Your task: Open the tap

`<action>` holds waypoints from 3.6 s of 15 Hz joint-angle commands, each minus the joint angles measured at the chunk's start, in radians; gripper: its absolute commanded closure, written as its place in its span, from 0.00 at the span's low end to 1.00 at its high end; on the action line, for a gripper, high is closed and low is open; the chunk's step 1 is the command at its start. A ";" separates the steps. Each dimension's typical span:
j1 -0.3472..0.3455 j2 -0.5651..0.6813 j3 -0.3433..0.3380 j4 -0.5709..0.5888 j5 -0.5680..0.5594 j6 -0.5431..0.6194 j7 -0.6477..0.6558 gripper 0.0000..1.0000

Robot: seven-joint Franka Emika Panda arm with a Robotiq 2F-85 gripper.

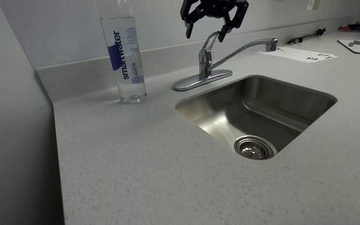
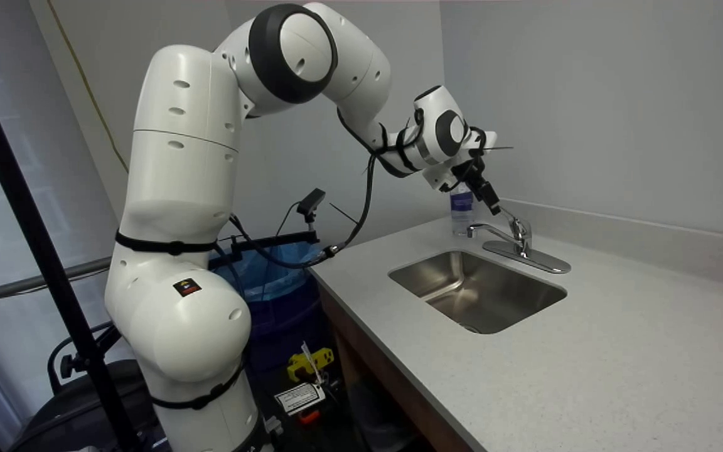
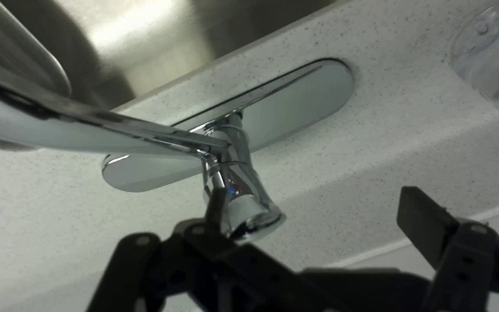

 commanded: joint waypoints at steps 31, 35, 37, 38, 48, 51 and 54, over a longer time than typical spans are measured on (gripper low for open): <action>-0.159 -0.261 0.050 -0.102 0.219 -0.246 -0.456 0.00; -0.190 -0.342 0.054 -0.162 0.277 -0.241 -0.531 0.00; -0.202 -0.379 0.054 -0.192 0.300 -0.239 -0.560 0.00; -0.210 -0.398 0.052 -0.204 0.316 -0.243 -0.581 0.00; -0.257 -0.556 0.046 -0.326 0.398 -0.256 -0.686 0.00; -0.271 -0.601 0.039 -0.359 0.408 -0.270 -0.696 0.00; -0.282 -0.569 0.053 -0.340 0.381 -0.246 -0.659 0.00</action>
